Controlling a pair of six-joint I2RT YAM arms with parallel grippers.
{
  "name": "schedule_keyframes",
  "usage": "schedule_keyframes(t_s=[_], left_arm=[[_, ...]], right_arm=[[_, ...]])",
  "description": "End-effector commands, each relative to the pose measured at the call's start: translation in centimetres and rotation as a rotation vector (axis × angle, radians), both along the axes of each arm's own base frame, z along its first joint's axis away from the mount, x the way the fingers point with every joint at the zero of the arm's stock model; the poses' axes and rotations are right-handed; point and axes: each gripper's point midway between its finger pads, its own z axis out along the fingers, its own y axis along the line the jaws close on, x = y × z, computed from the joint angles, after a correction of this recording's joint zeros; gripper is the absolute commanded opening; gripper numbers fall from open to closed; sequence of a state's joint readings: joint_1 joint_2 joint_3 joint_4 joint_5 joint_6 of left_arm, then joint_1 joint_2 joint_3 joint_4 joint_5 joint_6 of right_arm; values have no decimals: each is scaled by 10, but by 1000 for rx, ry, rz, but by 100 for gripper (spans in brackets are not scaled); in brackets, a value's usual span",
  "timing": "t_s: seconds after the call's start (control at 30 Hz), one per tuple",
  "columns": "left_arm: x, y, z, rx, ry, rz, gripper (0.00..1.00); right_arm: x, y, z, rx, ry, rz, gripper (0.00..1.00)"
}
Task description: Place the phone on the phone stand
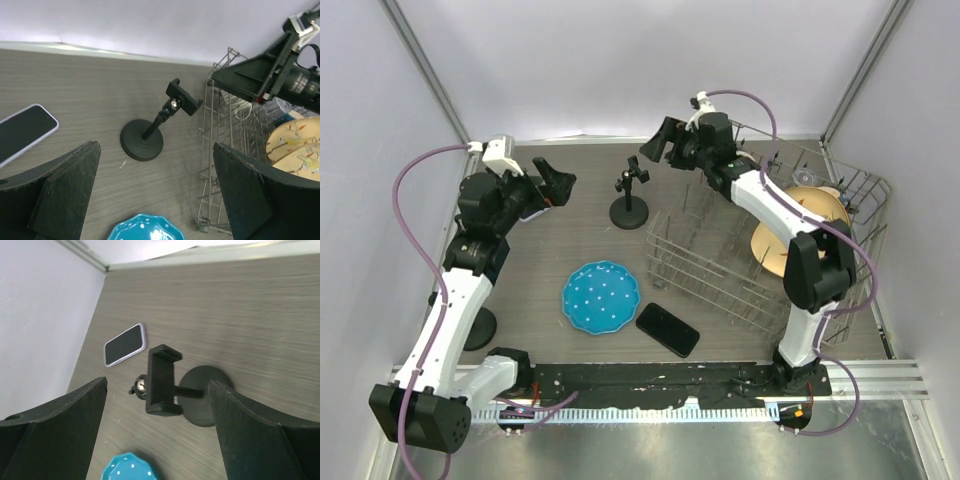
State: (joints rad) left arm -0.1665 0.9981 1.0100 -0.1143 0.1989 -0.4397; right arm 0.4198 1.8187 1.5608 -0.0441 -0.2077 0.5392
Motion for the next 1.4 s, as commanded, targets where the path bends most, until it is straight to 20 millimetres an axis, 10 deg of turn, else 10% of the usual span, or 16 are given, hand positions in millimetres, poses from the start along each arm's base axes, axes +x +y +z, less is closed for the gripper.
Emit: schedule_keyframes(t_s=[0.0, 0.37, 0.67, 1.03, 1.37], left_arm=[[-5, -14, 13, -25, -2, -77, 100], [-7, -20, 14, -35, 4, -101, 100], [-8, -21, 14, -38, 4, -107, 100], [-2, -23, 6, -39, 39, -113, 100], [35, -28, -63, 16, 295, -85, 87]], right_arm=[[-6, 43, 16, 158, 34, 143, 86], [2, 64, -19, 205, 165, 77, 71], [-5, 86, -36, 294, 257, -75, 22], [-45, 112, -32, 475, 302, -207, 22], [-90, 120, 10, 643, 263, -134, 61]])
